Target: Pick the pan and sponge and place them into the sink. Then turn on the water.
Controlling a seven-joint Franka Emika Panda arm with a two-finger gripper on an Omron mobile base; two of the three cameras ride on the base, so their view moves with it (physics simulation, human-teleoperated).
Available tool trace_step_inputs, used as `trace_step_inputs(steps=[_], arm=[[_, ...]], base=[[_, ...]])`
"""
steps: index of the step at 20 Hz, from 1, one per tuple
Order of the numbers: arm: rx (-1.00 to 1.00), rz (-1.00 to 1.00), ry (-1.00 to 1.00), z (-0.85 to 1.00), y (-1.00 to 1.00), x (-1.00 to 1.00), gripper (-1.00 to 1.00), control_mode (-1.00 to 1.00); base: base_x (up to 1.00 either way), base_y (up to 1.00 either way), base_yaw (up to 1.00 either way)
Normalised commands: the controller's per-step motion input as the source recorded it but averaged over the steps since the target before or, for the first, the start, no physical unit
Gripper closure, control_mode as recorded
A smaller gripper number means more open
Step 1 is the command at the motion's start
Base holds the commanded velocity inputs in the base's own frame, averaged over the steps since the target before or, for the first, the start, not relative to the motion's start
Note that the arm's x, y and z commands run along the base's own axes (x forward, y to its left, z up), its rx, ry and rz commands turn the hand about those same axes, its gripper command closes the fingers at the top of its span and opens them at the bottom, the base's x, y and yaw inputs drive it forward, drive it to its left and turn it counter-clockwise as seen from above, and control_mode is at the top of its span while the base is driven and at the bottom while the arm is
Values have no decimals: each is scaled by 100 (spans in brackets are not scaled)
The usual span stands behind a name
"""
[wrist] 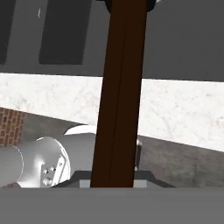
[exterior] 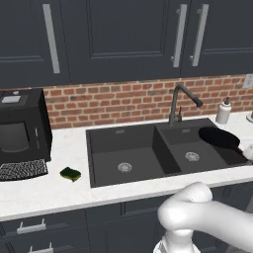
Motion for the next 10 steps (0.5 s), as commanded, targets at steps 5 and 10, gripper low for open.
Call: trace_step_inputs(steps=[5, 10], arm=[[0, 18, 23, 22, 0, 24, 100, -100], [0, 23, 6, -1, 0, 36, 100, -100]], base=[[0, 0, 0], [0, 0, 0]])
